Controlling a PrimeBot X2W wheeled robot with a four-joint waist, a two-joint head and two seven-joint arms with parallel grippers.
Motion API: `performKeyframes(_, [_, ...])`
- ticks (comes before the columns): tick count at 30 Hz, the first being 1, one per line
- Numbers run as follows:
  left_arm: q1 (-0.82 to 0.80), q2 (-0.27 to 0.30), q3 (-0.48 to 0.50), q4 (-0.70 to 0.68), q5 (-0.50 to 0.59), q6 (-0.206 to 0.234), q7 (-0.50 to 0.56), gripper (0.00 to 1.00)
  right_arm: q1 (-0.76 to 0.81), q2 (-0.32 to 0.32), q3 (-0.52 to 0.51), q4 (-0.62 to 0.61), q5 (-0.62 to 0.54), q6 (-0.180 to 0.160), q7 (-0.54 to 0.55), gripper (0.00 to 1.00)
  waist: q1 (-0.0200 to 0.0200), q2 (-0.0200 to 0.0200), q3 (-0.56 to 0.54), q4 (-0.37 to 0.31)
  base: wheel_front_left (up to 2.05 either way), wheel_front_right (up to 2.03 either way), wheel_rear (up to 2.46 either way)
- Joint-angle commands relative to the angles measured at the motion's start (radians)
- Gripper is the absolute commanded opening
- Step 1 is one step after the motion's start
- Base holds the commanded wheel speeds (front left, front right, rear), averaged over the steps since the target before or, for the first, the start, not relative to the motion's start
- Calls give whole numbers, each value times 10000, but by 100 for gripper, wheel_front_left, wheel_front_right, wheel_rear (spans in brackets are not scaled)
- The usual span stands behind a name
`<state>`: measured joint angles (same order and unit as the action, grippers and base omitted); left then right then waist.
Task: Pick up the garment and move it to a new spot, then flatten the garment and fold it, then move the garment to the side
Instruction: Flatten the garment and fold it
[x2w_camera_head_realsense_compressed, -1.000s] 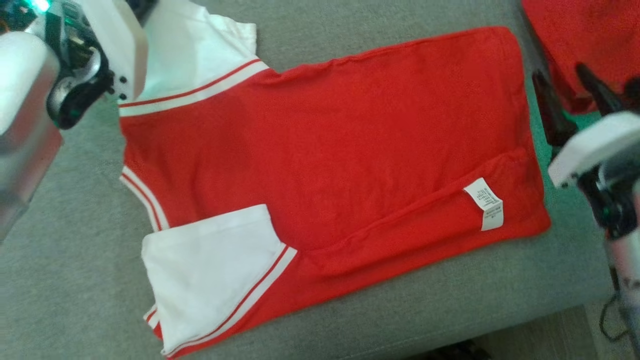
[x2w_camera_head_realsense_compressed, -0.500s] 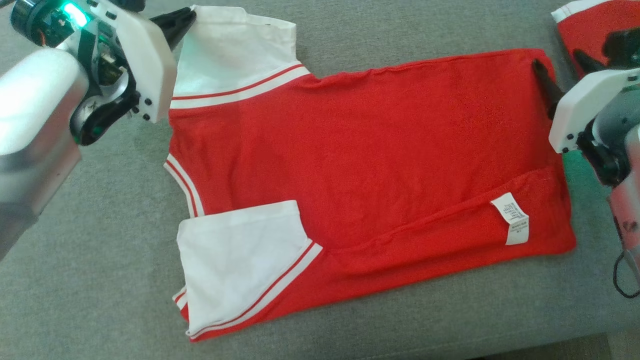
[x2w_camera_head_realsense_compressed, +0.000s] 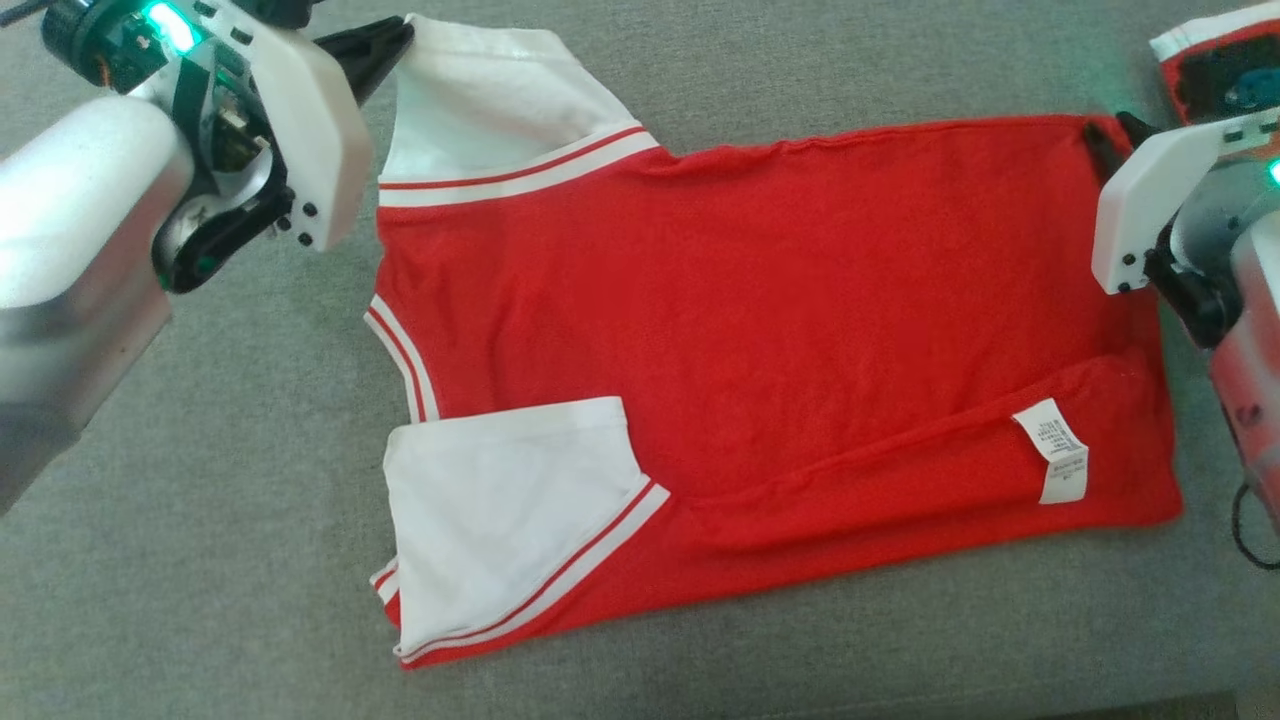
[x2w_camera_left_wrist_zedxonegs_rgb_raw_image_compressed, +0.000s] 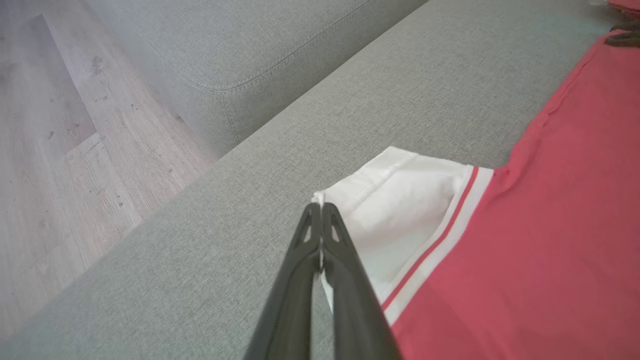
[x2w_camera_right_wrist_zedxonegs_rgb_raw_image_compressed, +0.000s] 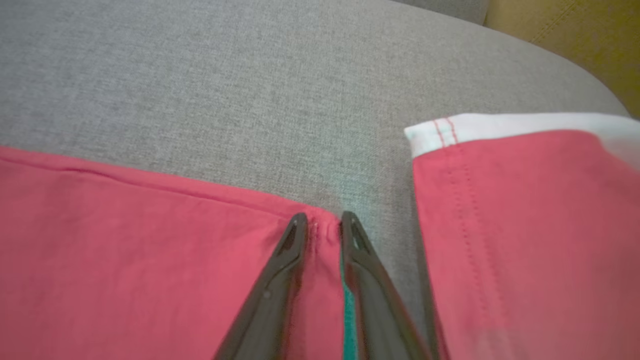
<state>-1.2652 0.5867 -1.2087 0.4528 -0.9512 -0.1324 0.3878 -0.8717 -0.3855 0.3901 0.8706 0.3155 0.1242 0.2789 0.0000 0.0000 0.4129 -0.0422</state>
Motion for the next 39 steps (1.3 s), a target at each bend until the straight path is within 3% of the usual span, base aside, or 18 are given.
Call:
performKeyframes(1, [-623,398,327,-121,-94,17,-125,0,-184,-105,139,-34,-27,65,56,32,0,0,-19,43,0,0,0])
performKeyframes(2, [-631,395,293,-106,-114,17,-161,0,-236,-120,200,89,-29,65,88,27,0,0,-36,69,0,0,0])
performKeyframes(3, [-641,394,266,-97,-121,17,-228,0,-280,-123,265,180,-8,65,88,10,0,0,-54,90,0,0,0])
performKeyframes(4, [-655,404,243,-96,-102,17,-343,0,-324,-121,309,243,41,65,49,0,0,0,-70,107,0,0,0])
performKeyframes(10, [-842,480,288,273,343,31,-1583,0,-721,-85,319,393,298,65,-794,0,0,0,-128,162,0,0,0])
performKeyframes(21, [-1601,115,777,1893,1330,422,-4284,0,-1676,29,-179,883,594,65,-2700,0,0,0,-157,101,0,0,0])
performKeyframes(31, [-899,-308,695,2028,881,255,-4721,0,-1178,-81,-82,1064,961,65,-3370,0,0,0,-553,497,0,0,0])
performKeyframes(39, [748,380,603,391,584,794,-5219,0,50,-607,13,789,1574,65,-3852,0,0,0,-990,998,0,0,0])
